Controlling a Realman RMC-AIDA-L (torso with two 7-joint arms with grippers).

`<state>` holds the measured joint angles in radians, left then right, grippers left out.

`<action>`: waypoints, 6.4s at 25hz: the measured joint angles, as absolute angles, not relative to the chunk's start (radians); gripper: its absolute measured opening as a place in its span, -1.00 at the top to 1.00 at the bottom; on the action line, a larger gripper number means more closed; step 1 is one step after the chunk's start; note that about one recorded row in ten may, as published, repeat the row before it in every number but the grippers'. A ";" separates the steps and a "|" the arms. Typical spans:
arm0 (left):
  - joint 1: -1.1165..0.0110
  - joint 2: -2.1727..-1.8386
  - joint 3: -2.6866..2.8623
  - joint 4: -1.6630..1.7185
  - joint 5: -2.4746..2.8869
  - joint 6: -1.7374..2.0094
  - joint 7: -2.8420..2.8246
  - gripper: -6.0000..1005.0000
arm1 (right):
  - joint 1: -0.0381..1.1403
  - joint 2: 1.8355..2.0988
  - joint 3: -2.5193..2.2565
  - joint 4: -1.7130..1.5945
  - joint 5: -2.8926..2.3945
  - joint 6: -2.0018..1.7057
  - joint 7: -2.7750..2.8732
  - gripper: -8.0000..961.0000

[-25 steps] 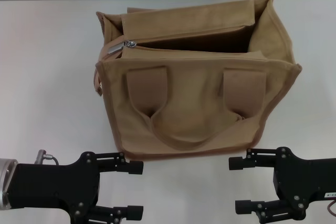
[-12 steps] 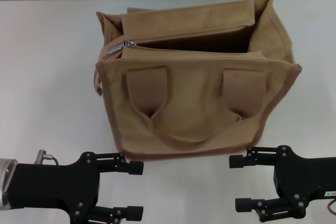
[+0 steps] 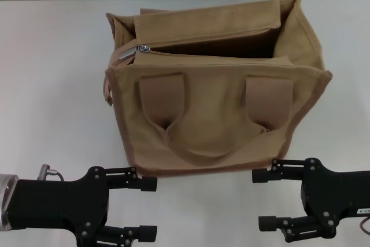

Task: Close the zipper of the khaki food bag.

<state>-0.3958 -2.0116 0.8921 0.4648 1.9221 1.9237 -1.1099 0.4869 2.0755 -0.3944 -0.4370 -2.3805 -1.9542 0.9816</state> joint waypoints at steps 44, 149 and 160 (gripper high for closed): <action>-0.388 -1.989 0.572 0.456 1.791 1.999 -1.102 -0.59 | 0.479 2.068 -0.391 -0.437 -2.353 -1.955 0.982 -0.45; -0.480 -2.069 0.477 0.390 1.729 1.818 -0.828 0.99 | 0.919 2.011 -0.677 -0.506 -1.900 -1.710 2.481 0.14; -0.480 -2.069 0.477 0.390 1.729 1.818 -0.835 0.99 | 0.979 2.019 -0.789 -0.514 -1.904 -1.618 2.482 0.17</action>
<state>-0.4801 -2.0693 0.4769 0.3897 1.7288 1.8178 -0.8354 0.9793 2.0188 -0.7893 -0.5139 -1.9040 -1.6181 2.4823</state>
